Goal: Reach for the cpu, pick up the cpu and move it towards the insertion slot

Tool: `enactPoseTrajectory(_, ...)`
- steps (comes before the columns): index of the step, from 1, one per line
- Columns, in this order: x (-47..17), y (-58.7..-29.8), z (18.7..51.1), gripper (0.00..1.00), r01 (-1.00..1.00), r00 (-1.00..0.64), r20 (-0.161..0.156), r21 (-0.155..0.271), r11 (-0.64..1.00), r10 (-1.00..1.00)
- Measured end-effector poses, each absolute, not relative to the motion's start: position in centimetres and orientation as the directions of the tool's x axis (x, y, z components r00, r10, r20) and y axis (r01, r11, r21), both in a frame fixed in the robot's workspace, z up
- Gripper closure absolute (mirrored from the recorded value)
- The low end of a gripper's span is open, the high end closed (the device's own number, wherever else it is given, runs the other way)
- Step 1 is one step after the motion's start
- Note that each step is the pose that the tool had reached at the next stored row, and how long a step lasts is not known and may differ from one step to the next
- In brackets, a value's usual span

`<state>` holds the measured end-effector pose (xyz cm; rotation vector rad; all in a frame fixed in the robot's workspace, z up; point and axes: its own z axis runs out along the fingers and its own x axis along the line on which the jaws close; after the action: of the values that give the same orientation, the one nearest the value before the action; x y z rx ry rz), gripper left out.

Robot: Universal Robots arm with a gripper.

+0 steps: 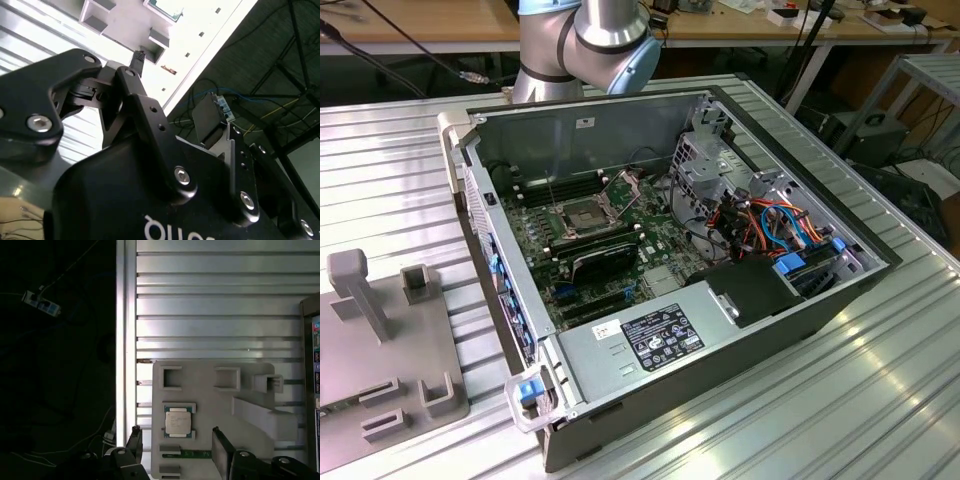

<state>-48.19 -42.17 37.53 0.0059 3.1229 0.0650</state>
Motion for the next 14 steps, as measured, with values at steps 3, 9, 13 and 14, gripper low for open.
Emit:
enactPoseTrajectory(3,-48.2,-42.3,37.2,0.34,0.004,-1.000,-0.018,0.037,0.999,0.004)
enactPoseTrajectory(9,-48.2,-42.3,35.9,0.26,0.003,-1.000,-0.018,0.034,0.999,0.004)
enactPoseTrajectory(13,-48.2,-42.3,34.8,0.26,0.003,-1.000,-0.016,0.034,0.999,0.004)
enactPoseTrajectory(14,-48.2,-42.3,34.6,0.26,0.003,-1.000,-0.016,0.034,0.999,0.003)
